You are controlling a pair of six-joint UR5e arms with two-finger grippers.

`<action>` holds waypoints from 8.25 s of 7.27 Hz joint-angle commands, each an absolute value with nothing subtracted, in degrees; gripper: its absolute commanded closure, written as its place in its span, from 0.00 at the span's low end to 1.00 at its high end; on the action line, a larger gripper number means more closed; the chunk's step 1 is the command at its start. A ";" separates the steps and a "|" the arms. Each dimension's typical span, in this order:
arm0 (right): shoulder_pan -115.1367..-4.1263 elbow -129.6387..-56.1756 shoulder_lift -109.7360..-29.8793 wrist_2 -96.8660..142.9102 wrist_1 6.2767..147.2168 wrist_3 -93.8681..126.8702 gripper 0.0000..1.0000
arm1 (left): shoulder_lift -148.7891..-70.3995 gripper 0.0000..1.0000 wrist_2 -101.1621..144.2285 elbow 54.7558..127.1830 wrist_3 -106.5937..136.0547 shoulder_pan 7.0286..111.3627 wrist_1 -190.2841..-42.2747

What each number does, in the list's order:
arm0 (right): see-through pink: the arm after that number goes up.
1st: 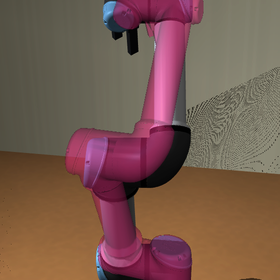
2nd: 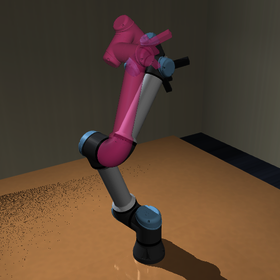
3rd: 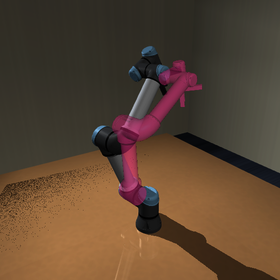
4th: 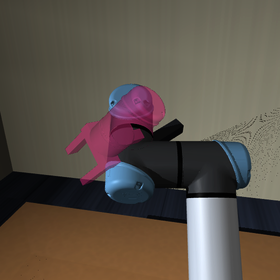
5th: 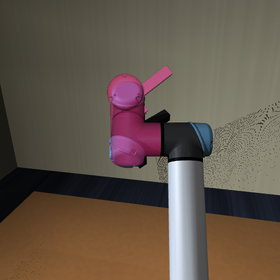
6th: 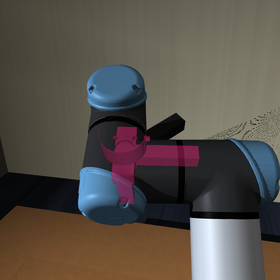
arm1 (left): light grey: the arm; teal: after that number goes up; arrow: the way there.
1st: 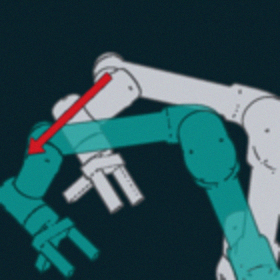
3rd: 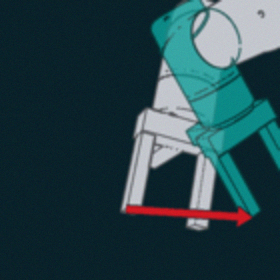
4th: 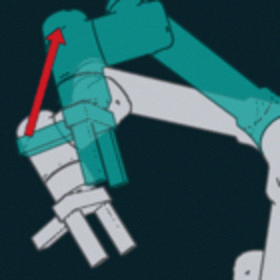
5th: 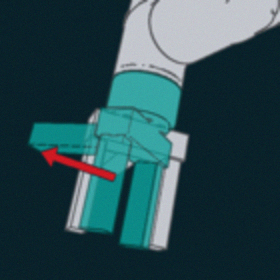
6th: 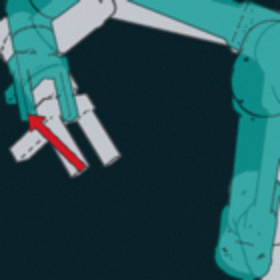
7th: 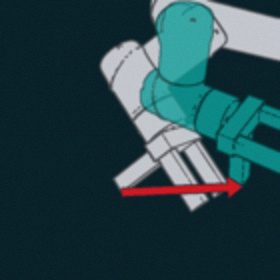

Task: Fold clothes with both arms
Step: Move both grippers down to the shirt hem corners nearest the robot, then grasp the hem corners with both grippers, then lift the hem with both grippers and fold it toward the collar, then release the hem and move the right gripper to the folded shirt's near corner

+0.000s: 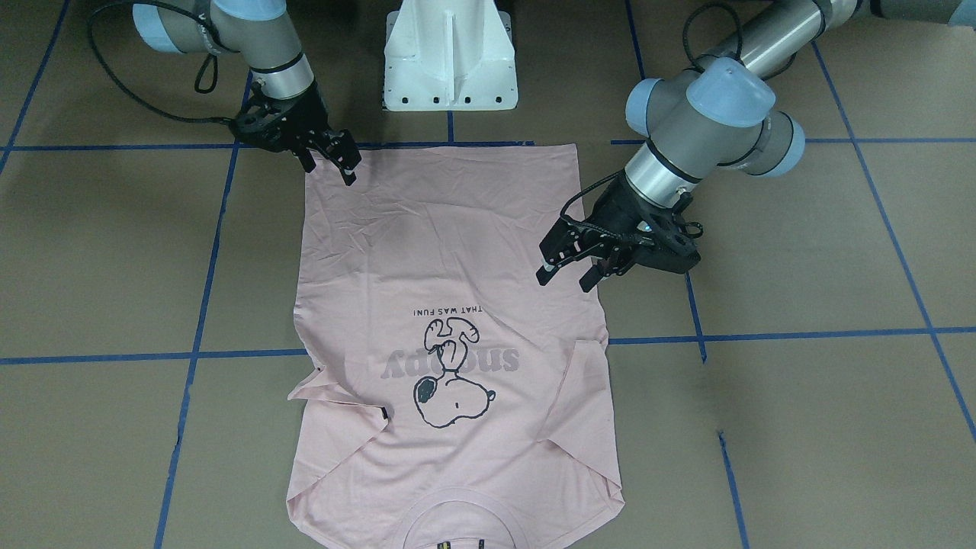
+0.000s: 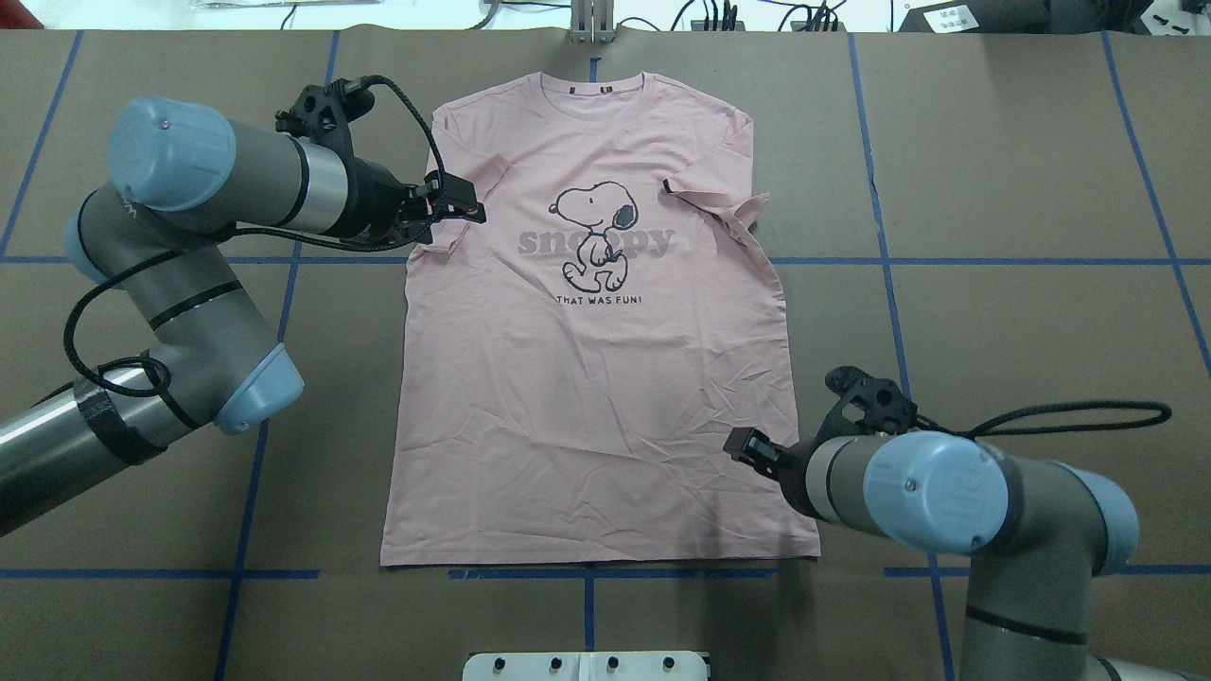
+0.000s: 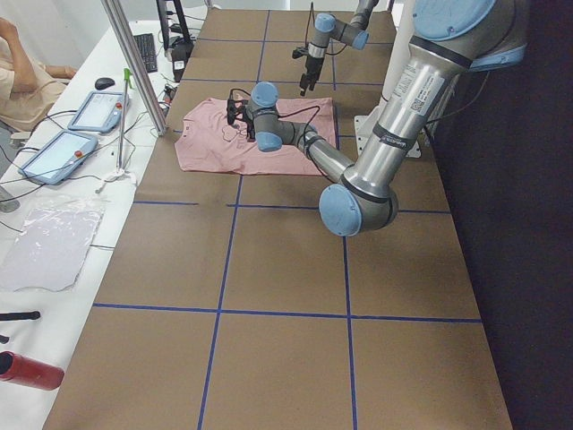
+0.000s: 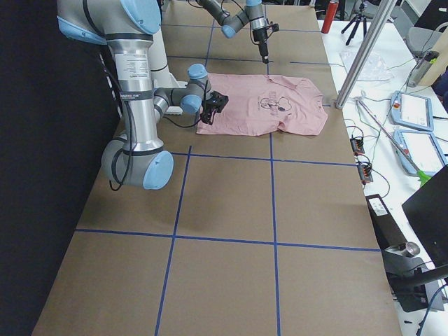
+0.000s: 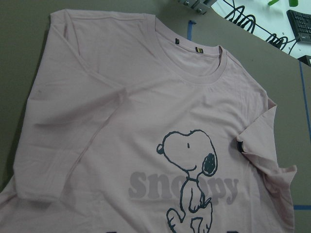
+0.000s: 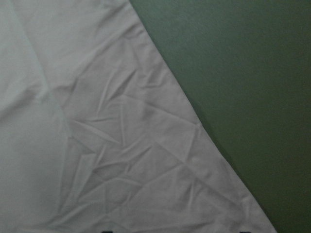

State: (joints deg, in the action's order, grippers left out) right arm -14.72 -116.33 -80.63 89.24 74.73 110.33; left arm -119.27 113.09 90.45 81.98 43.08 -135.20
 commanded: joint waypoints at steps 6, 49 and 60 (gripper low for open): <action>-7.56 -117.33 -84.63 84.99 78.22 118.48 0.19 | -119.09 0.15 112.76 90.35 82.79 41.31 -135.26; -48.16 -72.56 -47.47 99.40 70.71 83.50 1.00 | -125.77 1.00 89.03 79.65 87.30 43.05 -123.99; -43.62 -84.30 -58.30 100.28 64.95 87.25 0.32 | -126.22 0.57 89.30 77.95 87.89 42.71 -130.78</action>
